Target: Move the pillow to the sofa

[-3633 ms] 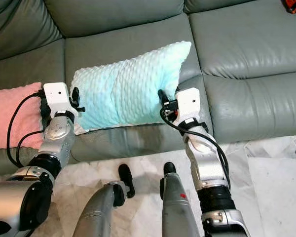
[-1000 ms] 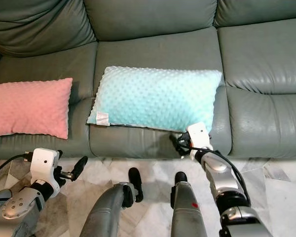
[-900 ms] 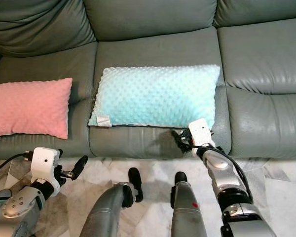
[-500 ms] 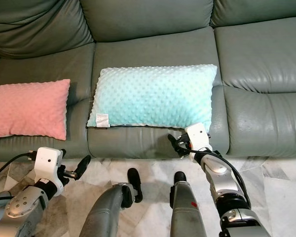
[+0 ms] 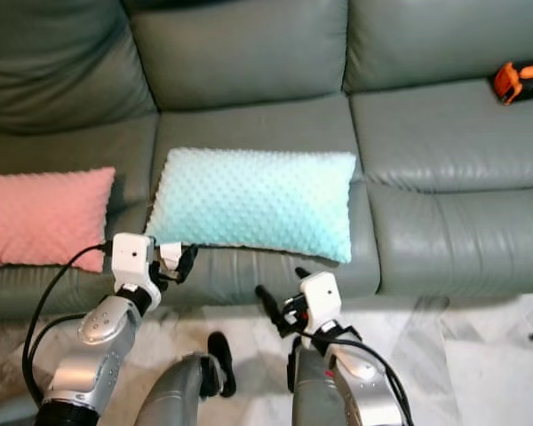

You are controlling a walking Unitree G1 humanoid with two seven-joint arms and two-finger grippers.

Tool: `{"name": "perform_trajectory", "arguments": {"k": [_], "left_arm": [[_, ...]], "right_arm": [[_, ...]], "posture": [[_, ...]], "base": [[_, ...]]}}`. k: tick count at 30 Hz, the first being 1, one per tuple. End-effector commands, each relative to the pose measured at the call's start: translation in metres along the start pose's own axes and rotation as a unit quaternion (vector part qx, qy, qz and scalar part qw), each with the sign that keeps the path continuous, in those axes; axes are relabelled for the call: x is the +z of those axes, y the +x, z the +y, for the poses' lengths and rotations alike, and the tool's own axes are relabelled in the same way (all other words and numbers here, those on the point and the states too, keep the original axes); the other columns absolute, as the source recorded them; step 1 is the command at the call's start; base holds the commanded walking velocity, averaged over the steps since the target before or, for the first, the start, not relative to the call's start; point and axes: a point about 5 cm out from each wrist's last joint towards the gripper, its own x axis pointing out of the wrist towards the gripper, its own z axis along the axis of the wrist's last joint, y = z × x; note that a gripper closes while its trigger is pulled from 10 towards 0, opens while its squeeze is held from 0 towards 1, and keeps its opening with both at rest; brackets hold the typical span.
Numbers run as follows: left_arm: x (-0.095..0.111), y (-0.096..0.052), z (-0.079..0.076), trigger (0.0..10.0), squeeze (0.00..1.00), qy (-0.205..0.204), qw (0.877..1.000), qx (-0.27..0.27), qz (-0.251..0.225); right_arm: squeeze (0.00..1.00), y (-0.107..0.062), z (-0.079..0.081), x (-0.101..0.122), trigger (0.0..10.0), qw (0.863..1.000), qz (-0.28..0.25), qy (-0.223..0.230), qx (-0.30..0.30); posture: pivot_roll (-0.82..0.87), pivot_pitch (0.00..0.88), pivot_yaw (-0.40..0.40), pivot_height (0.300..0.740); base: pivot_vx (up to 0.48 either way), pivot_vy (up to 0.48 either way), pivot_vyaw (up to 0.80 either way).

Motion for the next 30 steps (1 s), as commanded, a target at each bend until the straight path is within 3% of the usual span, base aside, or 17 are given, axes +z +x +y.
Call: {"name": "perform_trajectory", "arguments": {"k": [1, 5, 12, 16, 22, 27, 30], "left_arm": [[-0.007, 0.002, 0.01, 10.0, 0.0, 0.007, 0.999, 0.031, 0.005], [-0.004, 0.009, 0.01, 10.0, 0.0, 0.015, 0.999, 0.041, -0.004], [0.012, 0.02, 0.007, 10.0, 0.0, 0.036, 0.997, 0.051, -0.046], [0.04, 0.022, 0.015, 10.0, 0.0, 0.046, 0.988, 0.092, -0.117], [0.075, 0.013, 0.033, 10.0, 0.0, 0.072, 0.967, 0.134, -0.203], [0.088, 0.016, 0.033, 10.0, 0.0, 0.07, 0.962, 0.137, -0.226], [0.087, 0.021, 0.032, 10.0, 0.0, 0.094, 0.963, 0.135, -0.214]], "right_arm": [[0.0, 0.002, 0.009, 0.005, 10.0, 1.0, 0.007, -0.012, 0.013], [0.0, 0.005, 0.002, 0.014, 10.0, 0.999, -0.01, -0.036, -0.002], [0.0, 0.0, -0.021, 0.05, 10.0, 0.989, -0.081, -0.071, -0.097], [0.0, -0.014, -0.04, 0.096, 10.0, 0.962, -0.158, -0.127, -0.181], [0.0, -0.027, -0.058, 0.131, 10.0, 0.939, -0.195, -0.168, -0.227], [0.0, -0.028, -0.061, 0.138, 10.0, 0.939, -0.194, -0.165, -0.233], [0.0, -0.021, -0.059, 0.133, 10.0, 0.943, -0.18, -0.16, -0.231]], "posture": [[-0.2, 0.137, 0.093, 0.74], [-0.21, 0.118, 0.094, 0.74], [-0.25, 0.056, 0.099, 0.74], [-0.26, 0.03, 0.088, 0.74], [-0.26, 0.03, 0.079, 0.74], [-0.26, 0.026, 0.072, 0.74], [-0.26, 0.007, 0.064, 0.74]], "base": [[0.0, 0.0, 0.0], [0.0, 0.0, 0.0], [0.0, 0.0, 0.0], [0.0, 0.0, 0.0], [0.0, 0.0, 0.0], [0.0, 0.0, 0.0], [0.0, 0.0, 0.0]]}}
